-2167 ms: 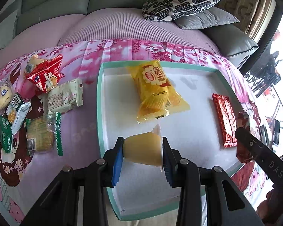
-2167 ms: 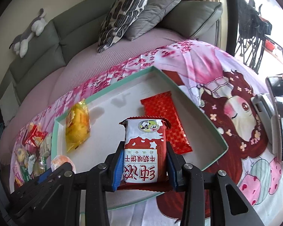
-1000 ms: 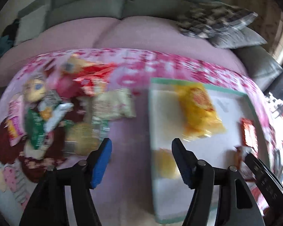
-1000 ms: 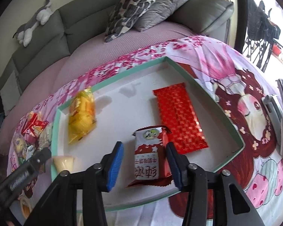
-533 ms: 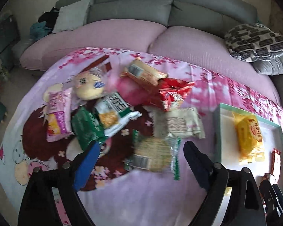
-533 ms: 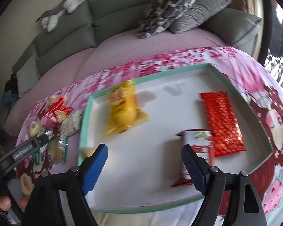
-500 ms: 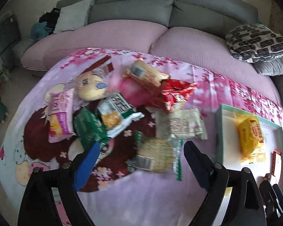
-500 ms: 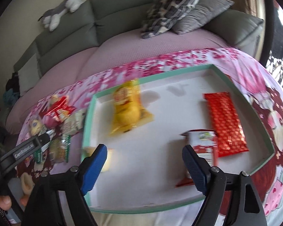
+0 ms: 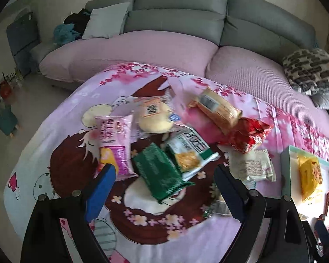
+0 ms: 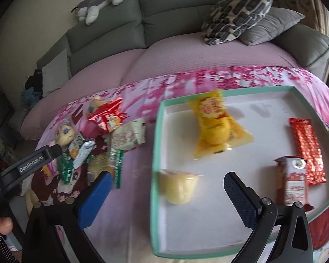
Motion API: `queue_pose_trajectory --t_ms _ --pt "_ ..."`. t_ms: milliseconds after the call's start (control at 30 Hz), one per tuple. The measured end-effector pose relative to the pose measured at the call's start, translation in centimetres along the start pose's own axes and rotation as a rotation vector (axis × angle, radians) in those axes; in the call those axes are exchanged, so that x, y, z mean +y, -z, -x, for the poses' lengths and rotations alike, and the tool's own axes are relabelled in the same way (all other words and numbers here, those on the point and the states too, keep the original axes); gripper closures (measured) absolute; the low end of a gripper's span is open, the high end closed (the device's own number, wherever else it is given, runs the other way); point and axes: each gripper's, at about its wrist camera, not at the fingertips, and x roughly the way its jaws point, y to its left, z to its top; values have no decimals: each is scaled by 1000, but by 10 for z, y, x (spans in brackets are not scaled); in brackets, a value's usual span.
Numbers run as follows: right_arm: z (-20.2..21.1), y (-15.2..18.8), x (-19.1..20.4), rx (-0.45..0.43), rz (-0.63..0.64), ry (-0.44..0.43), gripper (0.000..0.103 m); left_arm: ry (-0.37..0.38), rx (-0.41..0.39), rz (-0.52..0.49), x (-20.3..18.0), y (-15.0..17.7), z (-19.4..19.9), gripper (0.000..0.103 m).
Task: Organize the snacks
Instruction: 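Return both tools to the pile and approach the green packs and round biscuit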
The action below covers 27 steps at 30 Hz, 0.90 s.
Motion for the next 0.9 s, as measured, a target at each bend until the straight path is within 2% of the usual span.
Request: queue_pose_trajectory --t_ms 167,467,567,767,900 --pt "-7 -1 17 -8 5 -28 0 59 5 74 26 -6 -3 12" --pt "-19 -2 42 -9 3 -49 0 56 -4 126 59 -18 -6 12" --pt "-26 -2 55 2 23 -70 0 63 5 112 63 -20 -9 12" --pt "-38 4 84 21 121 -73 1 61 87 101 66 -16 -24 12" --pt "-51 7 94 47 145 -66 7 103 127 95 61 -12 -30 12"
